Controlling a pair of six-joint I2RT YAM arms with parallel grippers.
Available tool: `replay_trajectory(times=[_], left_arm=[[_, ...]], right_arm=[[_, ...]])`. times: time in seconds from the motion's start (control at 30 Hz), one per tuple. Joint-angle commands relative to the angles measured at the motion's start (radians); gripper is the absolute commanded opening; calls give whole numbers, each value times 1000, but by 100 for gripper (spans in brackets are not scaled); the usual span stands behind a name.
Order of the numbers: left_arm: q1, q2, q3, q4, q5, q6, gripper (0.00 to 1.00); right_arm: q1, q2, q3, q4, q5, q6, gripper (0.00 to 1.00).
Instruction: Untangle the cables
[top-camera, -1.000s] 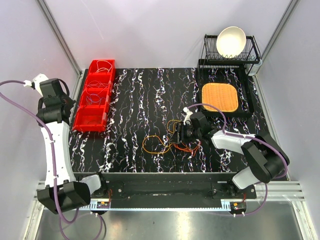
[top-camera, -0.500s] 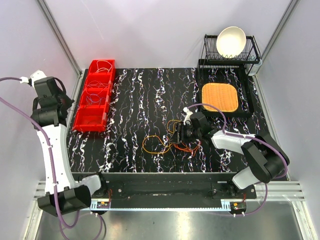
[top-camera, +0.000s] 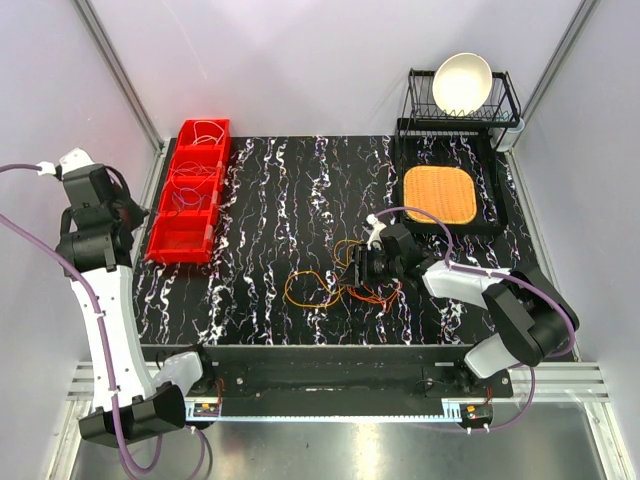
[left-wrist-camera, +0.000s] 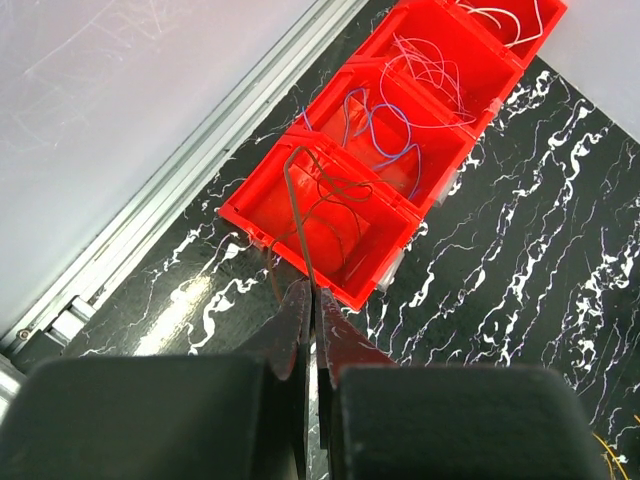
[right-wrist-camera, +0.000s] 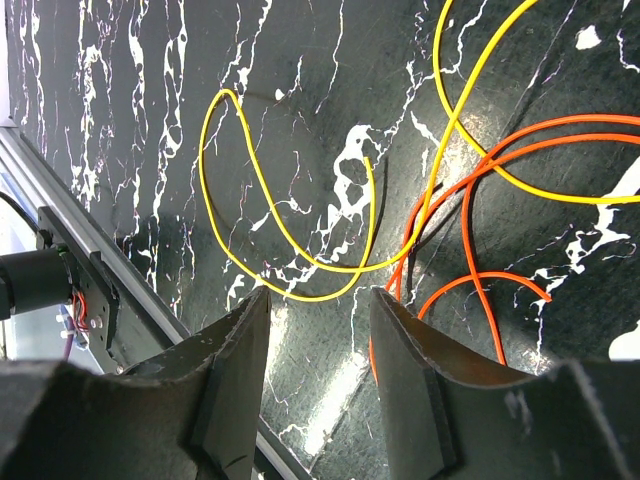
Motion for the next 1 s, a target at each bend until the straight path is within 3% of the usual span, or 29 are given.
replay_trajectory(times=[0.0,0.43,0.6,0.97], left_arm=[[4,-12,-32,13,-1,24,0],[4,11,-76,17,-40,55,0],[1,134,-55,7,57,60,0],[-104,434,65,56,-13,1,0]], right_arm=[[-7,-21,25,5,18,-7,50],[-7,-19,20,19,6,-8,50],[-5,-18,22,24,-2,-8,50],[-7,-33,17,33,-7,-8,50]])
